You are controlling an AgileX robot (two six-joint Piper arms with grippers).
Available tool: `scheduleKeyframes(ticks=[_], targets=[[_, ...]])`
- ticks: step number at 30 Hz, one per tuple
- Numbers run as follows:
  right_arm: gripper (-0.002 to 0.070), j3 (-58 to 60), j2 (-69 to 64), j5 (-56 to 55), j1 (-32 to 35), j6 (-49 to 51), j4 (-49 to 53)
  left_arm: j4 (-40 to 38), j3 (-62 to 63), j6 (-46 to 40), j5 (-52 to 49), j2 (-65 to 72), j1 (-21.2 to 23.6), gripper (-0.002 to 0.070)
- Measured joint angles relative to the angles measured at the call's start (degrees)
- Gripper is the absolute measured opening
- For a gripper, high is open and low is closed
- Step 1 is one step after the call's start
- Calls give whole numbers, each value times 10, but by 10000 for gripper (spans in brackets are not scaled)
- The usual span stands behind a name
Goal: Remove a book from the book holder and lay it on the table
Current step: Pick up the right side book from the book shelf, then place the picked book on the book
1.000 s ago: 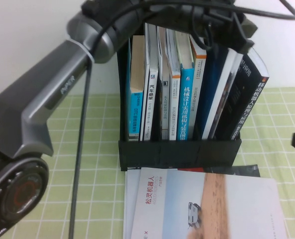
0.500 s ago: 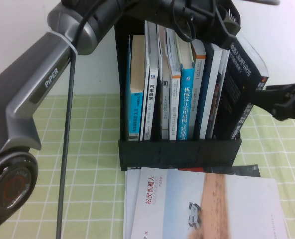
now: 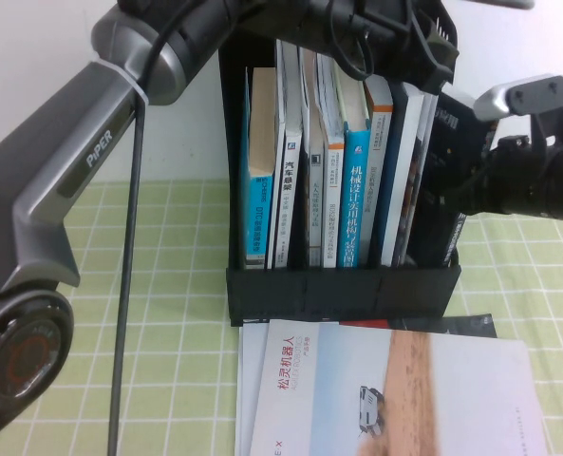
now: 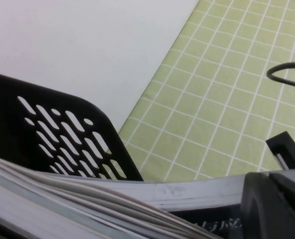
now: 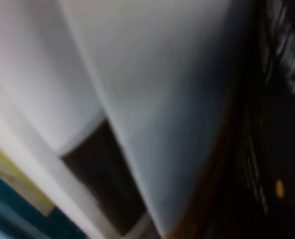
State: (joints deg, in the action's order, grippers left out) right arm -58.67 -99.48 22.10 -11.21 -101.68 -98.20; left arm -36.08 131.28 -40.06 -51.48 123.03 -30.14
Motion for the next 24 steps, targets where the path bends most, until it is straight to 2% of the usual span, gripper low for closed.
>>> scheduleKeyframes(ticks=[2, 10, 16, 24], targets=[[132, -4, -9, 1, 0, -3, 0, 0, 0, 1, 0, 0, 0, -3], [131, -9, 24, -10, 0, 5, 10, 49, -2, 34, -20, -26, 1, -3], [130, -21, 134, -13, 0, 40, 15, 108, -9, 79, -64, -77, 5, -3], [130, -34, 286, -2, 0, 77, 16, 121, -11, 102, -97, -194, 7, -3]])
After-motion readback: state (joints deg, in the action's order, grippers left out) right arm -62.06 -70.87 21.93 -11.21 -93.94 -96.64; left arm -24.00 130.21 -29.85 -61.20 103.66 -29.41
